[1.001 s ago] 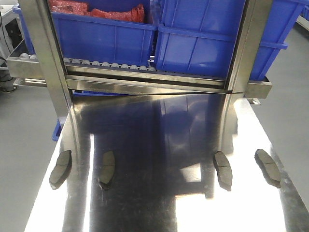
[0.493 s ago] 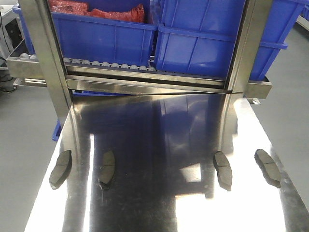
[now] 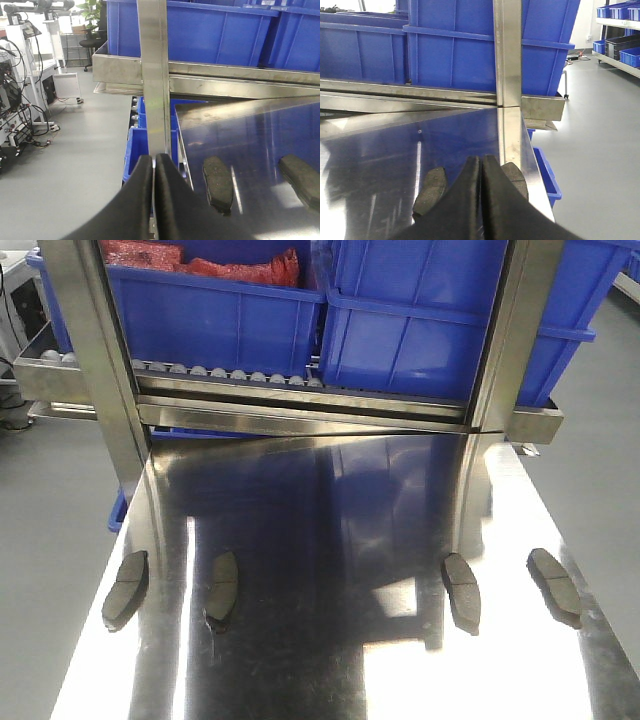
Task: Move and align brake pads A on conveyor
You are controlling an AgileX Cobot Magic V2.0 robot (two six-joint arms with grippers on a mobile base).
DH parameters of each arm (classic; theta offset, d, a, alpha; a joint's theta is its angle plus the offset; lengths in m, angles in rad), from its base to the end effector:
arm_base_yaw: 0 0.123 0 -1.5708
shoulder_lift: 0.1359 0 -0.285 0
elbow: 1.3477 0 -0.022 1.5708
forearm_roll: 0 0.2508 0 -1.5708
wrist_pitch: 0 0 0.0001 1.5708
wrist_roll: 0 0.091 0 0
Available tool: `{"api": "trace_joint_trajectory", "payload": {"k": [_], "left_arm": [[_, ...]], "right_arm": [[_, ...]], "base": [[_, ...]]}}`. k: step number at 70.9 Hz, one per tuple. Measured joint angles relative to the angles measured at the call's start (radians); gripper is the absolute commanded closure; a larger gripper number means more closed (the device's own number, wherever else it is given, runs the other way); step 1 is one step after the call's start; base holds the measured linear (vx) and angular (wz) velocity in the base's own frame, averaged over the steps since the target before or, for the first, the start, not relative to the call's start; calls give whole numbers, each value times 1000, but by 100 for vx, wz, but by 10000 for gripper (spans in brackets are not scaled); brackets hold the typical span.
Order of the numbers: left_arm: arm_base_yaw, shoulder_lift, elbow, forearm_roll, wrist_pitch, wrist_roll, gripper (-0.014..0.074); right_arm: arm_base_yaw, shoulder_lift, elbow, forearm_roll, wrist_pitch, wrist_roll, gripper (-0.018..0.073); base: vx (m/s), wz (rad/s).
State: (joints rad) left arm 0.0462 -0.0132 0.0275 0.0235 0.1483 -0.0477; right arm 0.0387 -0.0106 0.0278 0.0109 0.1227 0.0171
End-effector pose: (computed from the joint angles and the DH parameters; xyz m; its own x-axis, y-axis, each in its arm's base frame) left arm 0.0563 0.0029 0.1911 -0.0740 -0.0279 -0.9969 -0.0515 0.9984 -0.0241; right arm 0.0567 0.0023 0.1932 -0.0537 0.0259 -0.9982 -0.0385 0.9989 0.0279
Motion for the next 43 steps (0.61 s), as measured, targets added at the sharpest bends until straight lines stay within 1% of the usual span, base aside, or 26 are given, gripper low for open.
{"api": "trace_joint_trajectory", "payload": {"k": [17,32,38,43], "left_arm": [[0,0,0,0,-12,-1,603],[0,0,-6,0,-59,-2,603],[0,15,-66,0,-41,-2,603],[0,86,-155,0,-16,-2,603]], "right_arm": [[0,0,0,0,0,0,568],[0,0,0,0,0,0,568],[0,0,0,0,0,0,568],[0,0,0,0,0,0,568]], "base": [[0,0],[0,0],[0,0],[0,0]]}}
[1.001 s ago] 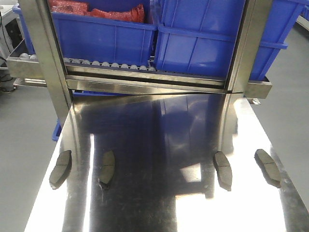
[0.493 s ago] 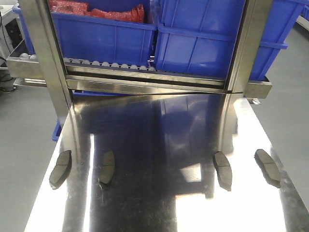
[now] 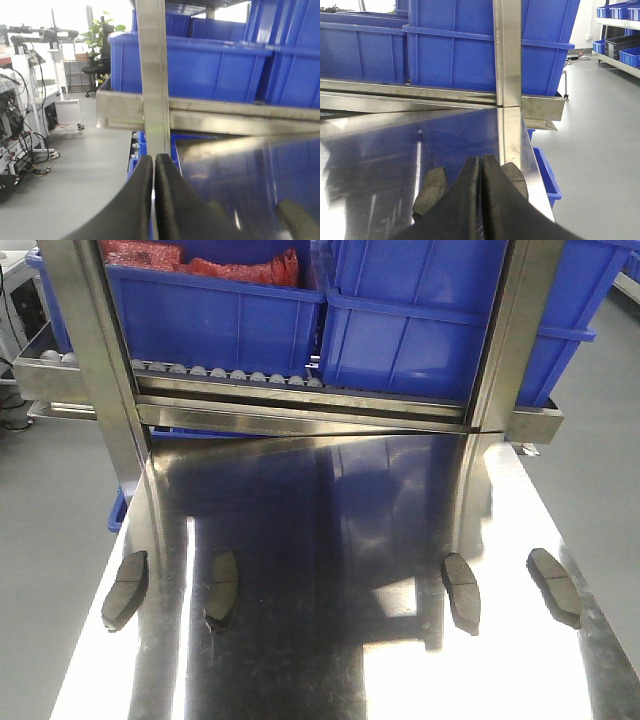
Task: Move and align brake pads A on conveyor
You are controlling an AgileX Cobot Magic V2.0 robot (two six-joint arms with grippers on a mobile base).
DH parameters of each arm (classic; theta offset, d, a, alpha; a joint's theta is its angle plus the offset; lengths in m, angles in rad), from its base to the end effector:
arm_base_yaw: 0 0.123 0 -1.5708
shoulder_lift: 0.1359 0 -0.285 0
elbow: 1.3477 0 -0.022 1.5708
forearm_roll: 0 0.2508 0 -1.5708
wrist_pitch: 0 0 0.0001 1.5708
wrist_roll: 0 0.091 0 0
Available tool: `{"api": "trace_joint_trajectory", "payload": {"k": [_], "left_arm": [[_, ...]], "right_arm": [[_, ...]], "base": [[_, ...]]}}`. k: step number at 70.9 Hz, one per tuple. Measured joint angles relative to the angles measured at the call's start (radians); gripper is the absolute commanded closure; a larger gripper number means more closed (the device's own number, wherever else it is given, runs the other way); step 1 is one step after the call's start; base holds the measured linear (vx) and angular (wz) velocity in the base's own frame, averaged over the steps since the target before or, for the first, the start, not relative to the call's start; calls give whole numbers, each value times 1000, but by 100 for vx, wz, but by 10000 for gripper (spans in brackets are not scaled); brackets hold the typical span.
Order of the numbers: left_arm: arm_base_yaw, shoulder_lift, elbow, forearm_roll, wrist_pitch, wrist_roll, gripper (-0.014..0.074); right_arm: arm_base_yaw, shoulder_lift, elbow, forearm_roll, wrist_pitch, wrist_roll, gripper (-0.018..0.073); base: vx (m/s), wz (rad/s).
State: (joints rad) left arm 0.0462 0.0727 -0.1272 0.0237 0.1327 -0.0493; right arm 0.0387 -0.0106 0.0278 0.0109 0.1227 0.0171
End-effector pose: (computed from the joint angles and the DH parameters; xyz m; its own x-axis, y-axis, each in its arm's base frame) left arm 0.0573 0.0029 0.2399 0.0103 -0.0254 -0.9996 -0.0491 0.9985 -0.0258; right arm 0.0567 0.0023 0.1932 -0.0537 0.0259 -0.9982 -0.0385 0.9989 0.0279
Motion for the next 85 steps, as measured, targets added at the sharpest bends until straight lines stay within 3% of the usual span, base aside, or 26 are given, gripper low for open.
{"api": "trace_joint_trajectory", "payload": {"k": [14,22,28,36,51,55,72,85], "left_arm": [[0,320,-261,0,154,0,603],[0,453,-325,0,193,0,589],[0,502,-335,0,199,0,530],[0,514,-335,0,201,0,367],[0,514,-335,0,201,0,-69],[0,514,-335,0,199,0,-136],[0,524,-336,-24,198,0,-87],[0,669,-412,-63,297,6,-39]], "right_arm": [[0,0,0,0,0,0,568],[0,0,0,0,0,0,568],[0,0,0,0,0,0,568],[0,0,0,0,0,0,568],[0,0,0,0,0,0,568],[0,0,0,0,0,0,568],[0,0,0,0,0,0,568],[0,0,0,0,0,0,568]], "base": [[0,0],[0,0],[0,0],[0,0],[0,0],[0,0],[0,0],[0,0]]}}
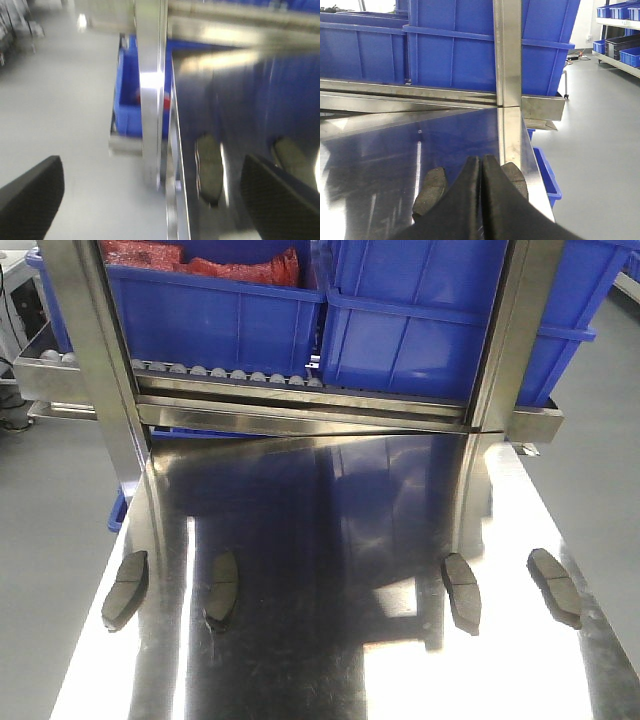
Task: Move and align brake pads A on conveyor
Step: 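Lower the left gripper onto the brake pad nearest it and close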
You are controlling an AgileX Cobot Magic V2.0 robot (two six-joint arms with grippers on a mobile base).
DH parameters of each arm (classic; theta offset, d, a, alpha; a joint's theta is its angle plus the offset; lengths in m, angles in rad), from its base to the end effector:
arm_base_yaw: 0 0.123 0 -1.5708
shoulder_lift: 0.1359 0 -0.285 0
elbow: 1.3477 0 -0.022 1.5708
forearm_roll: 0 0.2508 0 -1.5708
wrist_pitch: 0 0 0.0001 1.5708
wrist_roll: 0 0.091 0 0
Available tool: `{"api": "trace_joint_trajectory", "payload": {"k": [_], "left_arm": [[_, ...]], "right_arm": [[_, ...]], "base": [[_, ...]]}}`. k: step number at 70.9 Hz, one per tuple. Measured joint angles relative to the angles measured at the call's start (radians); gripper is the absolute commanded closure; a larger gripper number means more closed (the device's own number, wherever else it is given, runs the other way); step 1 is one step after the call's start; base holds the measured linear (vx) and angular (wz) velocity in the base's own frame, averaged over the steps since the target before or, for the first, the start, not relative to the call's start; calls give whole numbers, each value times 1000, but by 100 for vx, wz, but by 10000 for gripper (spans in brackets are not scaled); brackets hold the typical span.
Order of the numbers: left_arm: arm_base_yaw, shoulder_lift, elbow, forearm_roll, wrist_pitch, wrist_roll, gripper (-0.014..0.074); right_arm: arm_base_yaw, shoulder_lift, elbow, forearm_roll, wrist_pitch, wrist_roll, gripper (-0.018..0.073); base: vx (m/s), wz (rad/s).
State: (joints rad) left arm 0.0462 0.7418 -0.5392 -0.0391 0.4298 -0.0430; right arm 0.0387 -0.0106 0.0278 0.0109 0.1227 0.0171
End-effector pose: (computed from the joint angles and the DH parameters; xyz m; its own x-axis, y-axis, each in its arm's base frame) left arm 0.1472 0.0053 0.2880 -0.5137 -0.1023 -0.8519 -0.0728 0.9945 -0.0755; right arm 0.0567 0.0023 0.1932 -0.0537 0.0259 -0.9982 -0.0385 0.9989 0.0279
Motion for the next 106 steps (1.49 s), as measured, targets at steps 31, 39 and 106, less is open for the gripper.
{"api": "trace_joint_trajectory", "payload": {"k": [31,39,106], "left_arm": [[-117,611,-359,-5,144,-11,-31],[-153,749,-462,-8,224,-27,-31],[-218,1163,-690,-11,409,-12,-2]], "right_arm": [[0,0,0,0,0,0,568],[0,0,0,0,0,0,568],[0,0,0,0,0,0,568]], "base": [[0,0],[0,0],[0,0]]}}
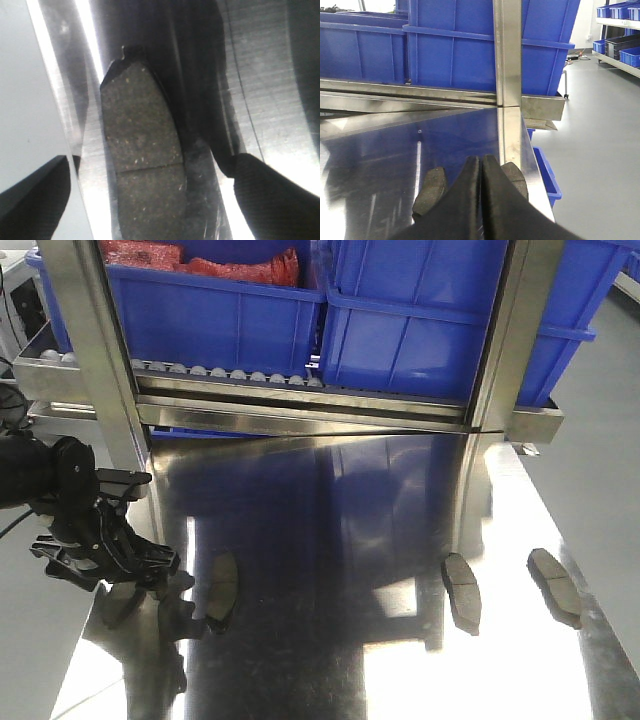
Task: Move and align brake pads A on conveyor
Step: 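Lower the left gripper onto the brake pad nearest it and close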
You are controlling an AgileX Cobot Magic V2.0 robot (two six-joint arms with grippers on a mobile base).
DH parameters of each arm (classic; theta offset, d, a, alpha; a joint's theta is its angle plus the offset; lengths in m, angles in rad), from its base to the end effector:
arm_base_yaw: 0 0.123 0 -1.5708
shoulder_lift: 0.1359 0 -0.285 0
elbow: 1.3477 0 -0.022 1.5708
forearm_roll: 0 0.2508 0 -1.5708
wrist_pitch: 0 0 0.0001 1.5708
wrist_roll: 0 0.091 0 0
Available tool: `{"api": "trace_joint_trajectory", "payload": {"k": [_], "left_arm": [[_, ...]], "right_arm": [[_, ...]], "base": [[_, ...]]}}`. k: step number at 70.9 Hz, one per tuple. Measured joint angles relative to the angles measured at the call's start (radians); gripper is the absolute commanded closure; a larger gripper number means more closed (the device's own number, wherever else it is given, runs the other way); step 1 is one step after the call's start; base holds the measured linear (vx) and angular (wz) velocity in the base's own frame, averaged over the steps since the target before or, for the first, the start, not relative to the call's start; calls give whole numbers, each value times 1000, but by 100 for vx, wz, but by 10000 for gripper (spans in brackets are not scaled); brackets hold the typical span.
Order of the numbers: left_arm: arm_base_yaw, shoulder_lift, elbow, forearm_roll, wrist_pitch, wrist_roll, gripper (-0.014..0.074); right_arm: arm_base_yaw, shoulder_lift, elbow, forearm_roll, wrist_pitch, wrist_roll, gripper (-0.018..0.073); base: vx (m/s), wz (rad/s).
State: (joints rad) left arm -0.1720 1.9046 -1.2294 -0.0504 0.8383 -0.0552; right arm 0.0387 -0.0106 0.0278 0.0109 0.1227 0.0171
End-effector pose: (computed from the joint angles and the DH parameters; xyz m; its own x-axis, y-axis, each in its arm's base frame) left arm 0.3570 -0.0655 0.1663 -0.9867 0.0813 -0.1408 0.0891 0.9948 -0.0498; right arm 0.0567 0.0023 0.1932 -0.0537 0.0259 -0.9982 -0.0385 0.9989 0.0279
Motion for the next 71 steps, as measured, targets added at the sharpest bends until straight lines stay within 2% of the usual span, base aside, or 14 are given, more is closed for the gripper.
{"api": "trace_joint_trajectory", "payload": {"k": [37,71], "left_arm": [[0,0,0,-19,-1,0,226],[0,0,0,-19,-9,0,379]], "right_arm": [[0,0,0,0,0,0,568],[0,0,0,0,0,0,568]], "base": [[0,0],[0,0]]}}
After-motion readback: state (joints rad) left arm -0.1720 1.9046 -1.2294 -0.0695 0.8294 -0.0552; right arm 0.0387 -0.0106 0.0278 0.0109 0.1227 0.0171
